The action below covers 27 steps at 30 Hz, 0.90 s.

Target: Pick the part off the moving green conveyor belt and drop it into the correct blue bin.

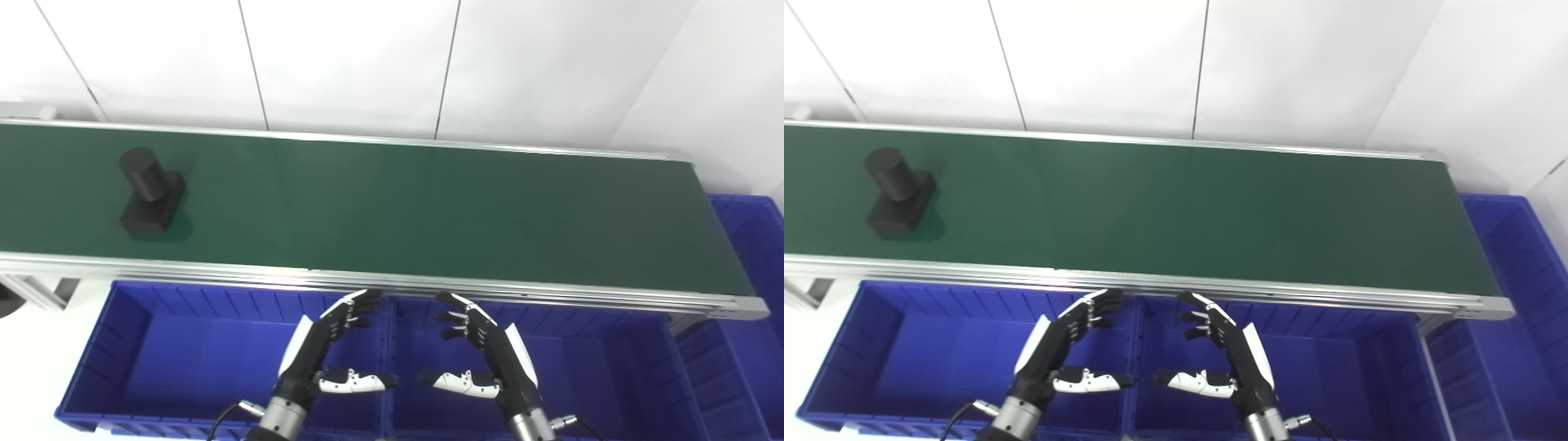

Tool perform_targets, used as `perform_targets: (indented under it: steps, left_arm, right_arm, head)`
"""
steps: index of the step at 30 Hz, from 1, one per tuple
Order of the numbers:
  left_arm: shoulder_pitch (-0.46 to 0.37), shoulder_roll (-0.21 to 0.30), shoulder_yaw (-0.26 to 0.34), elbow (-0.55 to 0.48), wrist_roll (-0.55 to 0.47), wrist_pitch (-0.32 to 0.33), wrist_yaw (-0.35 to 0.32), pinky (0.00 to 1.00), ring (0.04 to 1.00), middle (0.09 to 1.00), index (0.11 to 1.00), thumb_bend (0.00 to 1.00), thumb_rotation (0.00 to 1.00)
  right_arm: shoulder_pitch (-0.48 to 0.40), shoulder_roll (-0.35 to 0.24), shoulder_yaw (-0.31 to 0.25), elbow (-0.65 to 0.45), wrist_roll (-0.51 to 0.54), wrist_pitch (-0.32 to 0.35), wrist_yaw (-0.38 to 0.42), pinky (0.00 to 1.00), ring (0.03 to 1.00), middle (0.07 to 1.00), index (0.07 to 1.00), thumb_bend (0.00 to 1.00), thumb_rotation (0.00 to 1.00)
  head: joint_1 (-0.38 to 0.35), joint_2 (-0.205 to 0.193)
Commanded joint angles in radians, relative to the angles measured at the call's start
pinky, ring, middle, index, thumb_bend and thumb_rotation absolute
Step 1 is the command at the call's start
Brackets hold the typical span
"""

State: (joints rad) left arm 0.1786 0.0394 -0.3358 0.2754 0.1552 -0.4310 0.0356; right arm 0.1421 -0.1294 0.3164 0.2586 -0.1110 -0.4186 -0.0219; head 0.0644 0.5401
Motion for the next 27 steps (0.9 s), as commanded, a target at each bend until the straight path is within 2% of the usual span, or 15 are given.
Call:
perform_targets:
  steps: [1, 4, 9, 15, 27]
  left_arm:
    - [-0.028, 0.014, -0.018, 0.001, 0.007, -0.039, 0.045, 0.72, 0.791, 0.82, 0.811, 0.75, 0.13]
    - [-0.04, 0.022, -0.041, 0.021, 0.006, -0.039, 0.075, 0.71, 0.789, 0.817, 0.809, 0.75, 0.13]
    - [-0.066, 0.038, -0.097, 0.056, 0.025, -0.039, 0.154, 0.69, 0.772, 0.803, 0.797, 0.77, 0.17]
    - [-0.094, 0.055, -0.15, 0.09, 0.016, -0.039, 0.214, 0.67, 0.758, 0.788, 0.778, 0.78, 0.17]
    - [-0.111, 0.053, -0.163, 0.119, -0.022, -0.039, 0.214, 0.66, 0.753, 0.778, 0.763, 0.82, 0.1]
  right_arm:
    - [-0.019, -0.002, 0.007, -0.01, 0.013, -0.051, -0.018, 0.63, 0.761, 0.875, 0.806, 0.79, 0.23]
    - [-0.024, -0.006, 0.01, 0.005, 0.021, -0.051, -0.02, 0.62, 0.759, 0.874, 0.803, 0.79, 0.22]
    - [-0.028, -0.012, 0.01, 0.019, 0.032, -0.051, -0.023, 0.62, 0.751, 0.874, 0.793, 0.81, 0.23]
    - [-0.035, -0.013, 0.007, 0.034, 0.044, -0.051, -0.015, 0.63, 0.758, 0.882, 0.796, 0.81, 0.24]
    - [-0.049, -0.016, 0.002, 0.059, 0.058, -0.051, -0.006, 0.62, 0.763, 0.885, 0.811, 0.81, 0.25]
  head:
    - [0.002, -0.003]
    - [0.021, -0.025]
    - [0.057, -0.045]
    - [0.092, -0.066]
    - [0.115, -0.076]
